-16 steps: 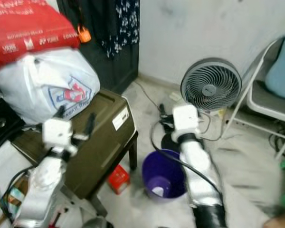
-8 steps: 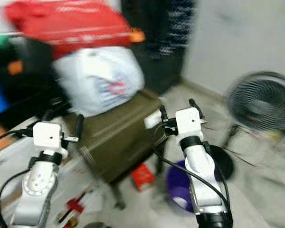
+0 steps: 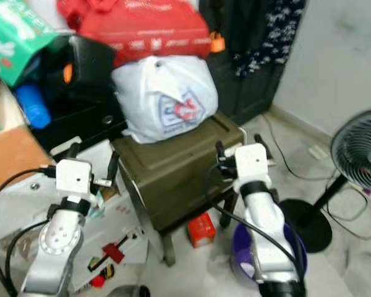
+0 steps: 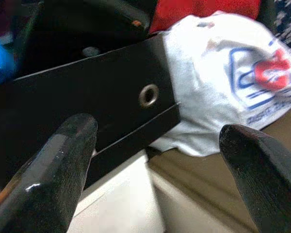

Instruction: Clean up the room

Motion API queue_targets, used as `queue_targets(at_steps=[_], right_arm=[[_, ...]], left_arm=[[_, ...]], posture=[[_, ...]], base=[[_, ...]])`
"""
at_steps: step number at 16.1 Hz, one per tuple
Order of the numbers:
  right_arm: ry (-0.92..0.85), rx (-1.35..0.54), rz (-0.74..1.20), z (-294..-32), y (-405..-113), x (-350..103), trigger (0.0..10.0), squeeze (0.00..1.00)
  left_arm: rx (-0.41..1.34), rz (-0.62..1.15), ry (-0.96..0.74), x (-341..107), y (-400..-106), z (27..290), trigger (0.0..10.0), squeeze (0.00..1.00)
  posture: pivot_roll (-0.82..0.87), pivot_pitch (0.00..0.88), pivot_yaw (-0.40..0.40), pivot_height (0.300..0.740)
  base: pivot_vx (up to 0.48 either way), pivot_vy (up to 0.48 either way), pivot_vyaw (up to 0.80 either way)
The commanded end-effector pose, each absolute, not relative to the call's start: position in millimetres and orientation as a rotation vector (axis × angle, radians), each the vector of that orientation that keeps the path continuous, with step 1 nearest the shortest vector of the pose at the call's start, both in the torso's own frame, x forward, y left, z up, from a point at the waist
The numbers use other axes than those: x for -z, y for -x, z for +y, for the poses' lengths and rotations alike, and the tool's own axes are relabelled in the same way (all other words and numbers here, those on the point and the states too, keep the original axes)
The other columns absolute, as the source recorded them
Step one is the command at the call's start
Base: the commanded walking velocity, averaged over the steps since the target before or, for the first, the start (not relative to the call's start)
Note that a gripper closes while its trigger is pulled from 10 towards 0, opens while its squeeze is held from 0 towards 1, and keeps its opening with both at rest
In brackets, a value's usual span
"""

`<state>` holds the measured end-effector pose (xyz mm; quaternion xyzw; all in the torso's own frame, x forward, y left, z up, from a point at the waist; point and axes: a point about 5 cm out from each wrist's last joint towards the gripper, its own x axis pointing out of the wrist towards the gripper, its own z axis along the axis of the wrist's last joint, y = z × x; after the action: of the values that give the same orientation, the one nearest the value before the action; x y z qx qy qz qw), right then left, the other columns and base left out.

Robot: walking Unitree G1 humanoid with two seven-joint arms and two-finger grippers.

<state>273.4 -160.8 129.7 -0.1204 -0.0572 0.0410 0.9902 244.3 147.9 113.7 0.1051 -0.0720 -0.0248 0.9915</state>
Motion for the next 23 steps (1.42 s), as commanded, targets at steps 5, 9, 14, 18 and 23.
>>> queue_targets(at_steps=[5,9,14,18,23], right_arm=[[0.241,-0.098,-0.124,-156.5,-275.0,-134.2,10.0,0.00],[0.244,-0.105,-0.122,-156.0,-275.8,-134.2,10.0,0.00],[0.241,-0.113,-0.115,-153.7,-276.3,-132.8,10.0,0.00],[0.240,-0.111,-0.109,-153.6,-276.2,-131.8,10.0,0.00],[0.238,-0.111,-0.102,-152.9,-275.8,-130.3,10.0,0.00]], left_arm=[[0.075,-0.122,-0.238,-114.3,-246.2,146.5,10.0,0.00],[0.094,-0.119,-0.226,-113.8,-245.9,143.3,10.0,0.00],[0.103,-0.112,-0.231,-113.5,-245.4,142.6,10.0,0.00],[0.110,-0.113,-0.230,-113.7,-245.5,142.0,10.0,0.00],[0.110,-0.111,-0.220,-113.5,-245.3,141.5,10.0,0.00]], posture=[[-0.08,0.000,0.019,0.740],[-0.08,0.000,0.014,0.740],[-0.07,0.000,0.013,0.740],[-0.08,0.000,0.014,0.740],[-0.08,0.000,0.014,0.740]], base=[[0.000,0.000,0.32],[0.000,0.000,0.00],[0.000,0.000,0.19],[0.000,0.000,0.00],[0.000,-0.103,0.00]])
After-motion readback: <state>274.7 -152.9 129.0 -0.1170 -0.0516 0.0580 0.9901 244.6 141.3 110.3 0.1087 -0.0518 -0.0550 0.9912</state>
